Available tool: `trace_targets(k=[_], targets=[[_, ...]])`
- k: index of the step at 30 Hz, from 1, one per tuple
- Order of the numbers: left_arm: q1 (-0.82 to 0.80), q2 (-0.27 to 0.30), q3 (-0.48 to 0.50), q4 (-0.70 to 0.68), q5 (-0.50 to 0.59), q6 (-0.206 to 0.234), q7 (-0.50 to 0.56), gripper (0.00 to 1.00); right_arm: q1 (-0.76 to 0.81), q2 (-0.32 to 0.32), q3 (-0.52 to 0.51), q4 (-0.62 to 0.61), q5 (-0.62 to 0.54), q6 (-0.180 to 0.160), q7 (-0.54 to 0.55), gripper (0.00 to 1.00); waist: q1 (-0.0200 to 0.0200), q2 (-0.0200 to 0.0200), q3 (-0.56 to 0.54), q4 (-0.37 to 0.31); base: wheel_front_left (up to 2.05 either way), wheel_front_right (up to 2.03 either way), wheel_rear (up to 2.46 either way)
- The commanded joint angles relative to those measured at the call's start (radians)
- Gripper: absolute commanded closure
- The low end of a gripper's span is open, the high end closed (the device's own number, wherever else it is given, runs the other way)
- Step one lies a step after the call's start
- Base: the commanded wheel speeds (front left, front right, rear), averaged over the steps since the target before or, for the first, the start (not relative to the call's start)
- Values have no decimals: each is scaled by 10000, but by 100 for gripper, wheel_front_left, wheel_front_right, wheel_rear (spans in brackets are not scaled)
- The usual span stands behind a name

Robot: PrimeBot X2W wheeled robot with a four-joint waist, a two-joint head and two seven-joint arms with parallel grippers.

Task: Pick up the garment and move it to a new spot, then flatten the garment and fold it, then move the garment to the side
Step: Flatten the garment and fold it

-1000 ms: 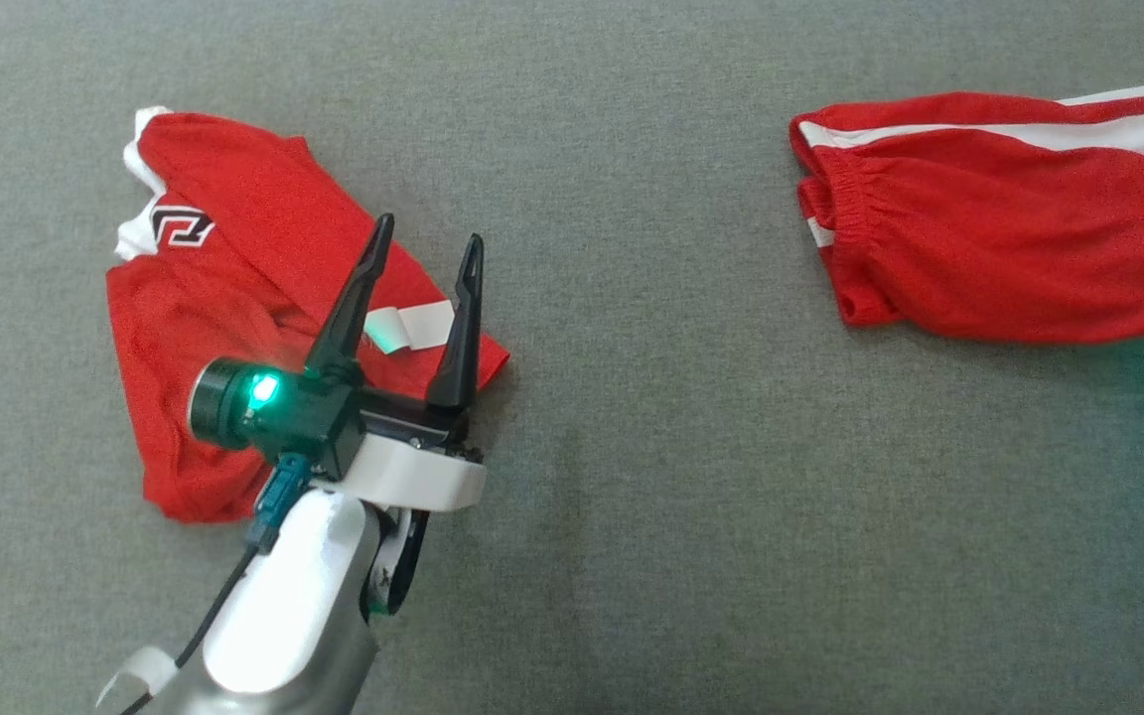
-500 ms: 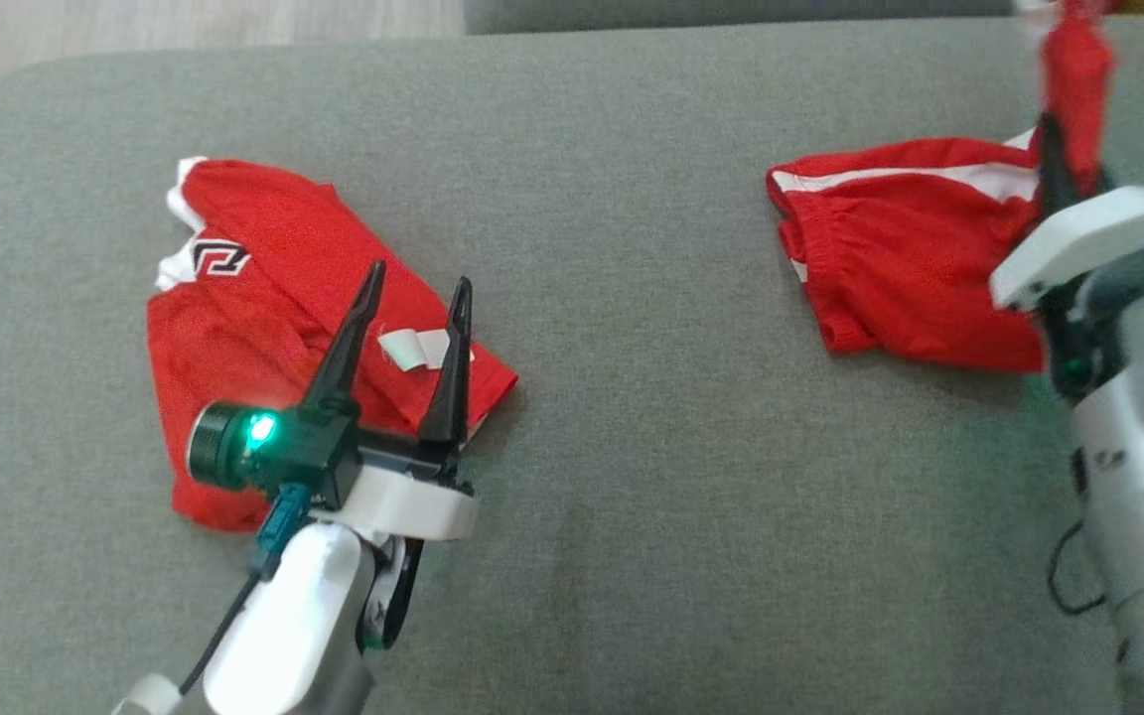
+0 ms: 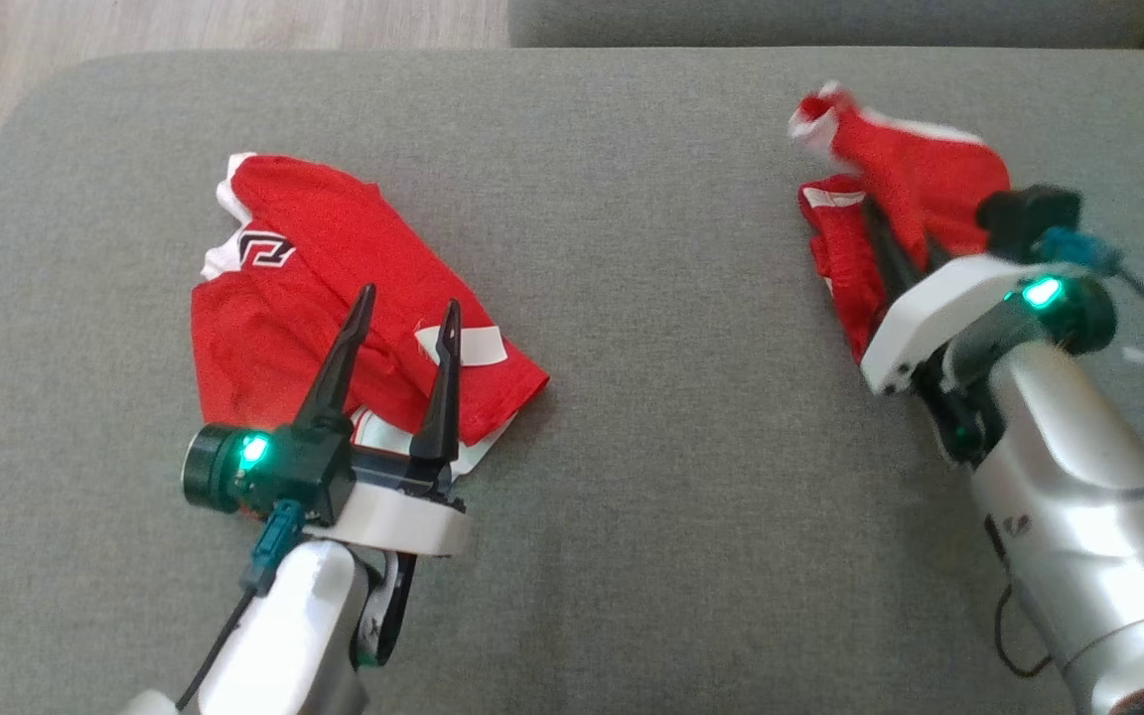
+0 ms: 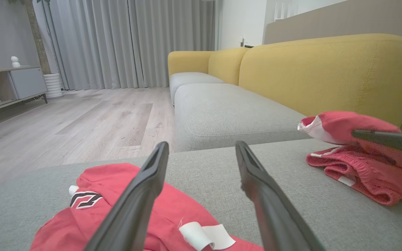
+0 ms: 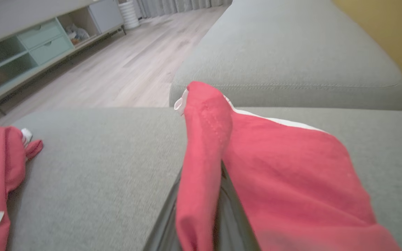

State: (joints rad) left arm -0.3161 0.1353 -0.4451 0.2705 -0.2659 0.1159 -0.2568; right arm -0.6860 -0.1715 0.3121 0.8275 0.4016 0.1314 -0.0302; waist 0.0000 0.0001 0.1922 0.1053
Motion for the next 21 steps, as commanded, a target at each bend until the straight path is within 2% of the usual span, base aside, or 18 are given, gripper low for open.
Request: trace_targets(k=[1, 8, 9, 14, 21], targets=[[-222, 138, 320, -280, -71, 78, -33, 0, 7, 8, 427, -129, 87, -7, 16, 100, 0, -1, -22, 31, 0, 0, 0], [-199, 231, 230, -246, -57, 66, -4, 0, 78, -182, 1633, 468, 177, -7, 230, 100, 0, -1, -109, 8, 0, 0, 0], [-185, 247, 233, -226, -64, 76, -4, 0, 89, -198, 1755, 525, 269, -7, 171, 0, 0, -1, -158, -20, 0, 0, 0], [-25, 300, 245, -143, -148, 112, -4, 0, 40, -269, 1998, 593, 806, -7, -379, 0, 0, -1, -508, -310, 0, 0, 0], [109, 324, 281, -198, -237, 171, -15, 0, 236, -748, 1303, 608, 1140, -7, -1519, 0, 0, -1, -1131, -843, 0, 0, 0]])
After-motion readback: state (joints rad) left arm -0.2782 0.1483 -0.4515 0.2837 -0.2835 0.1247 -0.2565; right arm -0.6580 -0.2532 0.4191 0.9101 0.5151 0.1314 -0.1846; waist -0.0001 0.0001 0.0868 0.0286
